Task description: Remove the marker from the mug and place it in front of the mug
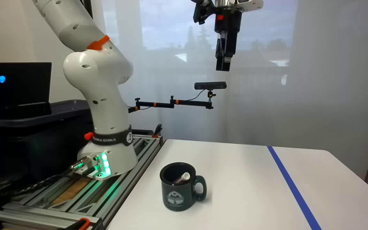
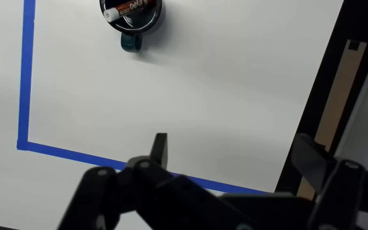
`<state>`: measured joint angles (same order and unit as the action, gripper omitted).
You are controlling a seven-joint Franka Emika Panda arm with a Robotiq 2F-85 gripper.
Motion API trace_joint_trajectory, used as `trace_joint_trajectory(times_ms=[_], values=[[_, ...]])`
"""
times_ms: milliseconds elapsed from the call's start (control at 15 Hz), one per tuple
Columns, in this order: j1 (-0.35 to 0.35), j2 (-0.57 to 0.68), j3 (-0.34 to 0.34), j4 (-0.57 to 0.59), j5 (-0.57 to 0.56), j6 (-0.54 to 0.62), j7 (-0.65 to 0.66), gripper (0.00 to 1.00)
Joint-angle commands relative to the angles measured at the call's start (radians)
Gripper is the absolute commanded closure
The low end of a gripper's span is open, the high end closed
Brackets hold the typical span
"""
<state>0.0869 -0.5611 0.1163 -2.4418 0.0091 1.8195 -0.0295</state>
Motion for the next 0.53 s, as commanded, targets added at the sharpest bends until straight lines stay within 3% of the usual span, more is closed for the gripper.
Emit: trace_joint_trajectory(times_ms=[0, 467], values=[[0.010, 0.001, -0.008, 0.003, -0.005, -0.002, 0.005, 0.00], [0.001, 0.008, -0.014, -0.005, -0.002, 0.009, 0.018, 0.00]])
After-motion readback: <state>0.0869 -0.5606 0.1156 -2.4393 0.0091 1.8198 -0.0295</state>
